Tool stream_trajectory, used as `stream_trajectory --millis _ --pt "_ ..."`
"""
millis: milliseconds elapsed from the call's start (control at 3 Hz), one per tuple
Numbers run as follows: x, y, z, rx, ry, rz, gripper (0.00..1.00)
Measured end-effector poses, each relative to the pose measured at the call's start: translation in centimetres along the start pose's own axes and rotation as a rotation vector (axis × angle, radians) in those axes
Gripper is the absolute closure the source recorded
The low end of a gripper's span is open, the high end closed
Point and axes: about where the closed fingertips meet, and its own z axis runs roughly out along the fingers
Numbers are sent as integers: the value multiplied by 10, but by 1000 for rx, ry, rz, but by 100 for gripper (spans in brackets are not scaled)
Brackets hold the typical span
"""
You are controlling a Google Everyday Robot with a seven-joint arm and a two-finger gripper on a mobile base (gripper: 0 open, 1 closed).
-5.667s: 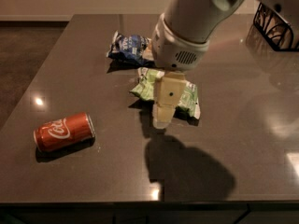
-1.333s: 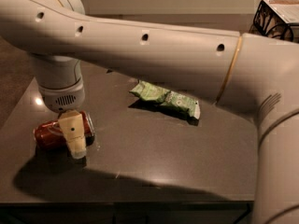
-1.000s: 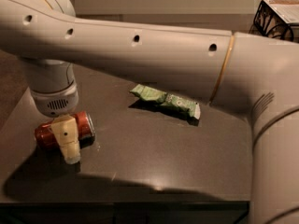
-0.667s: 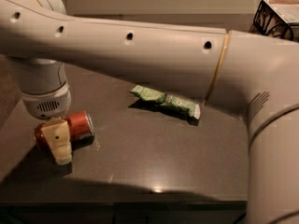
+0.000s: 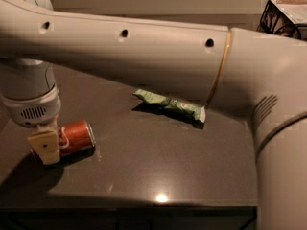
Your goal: Place coke can upright
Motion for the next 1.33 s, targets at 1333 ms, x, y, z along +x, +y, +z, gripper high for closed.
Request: stream_trajectory --millis 1333 --pt "51 -21 -47 -24 -308 -10 100"
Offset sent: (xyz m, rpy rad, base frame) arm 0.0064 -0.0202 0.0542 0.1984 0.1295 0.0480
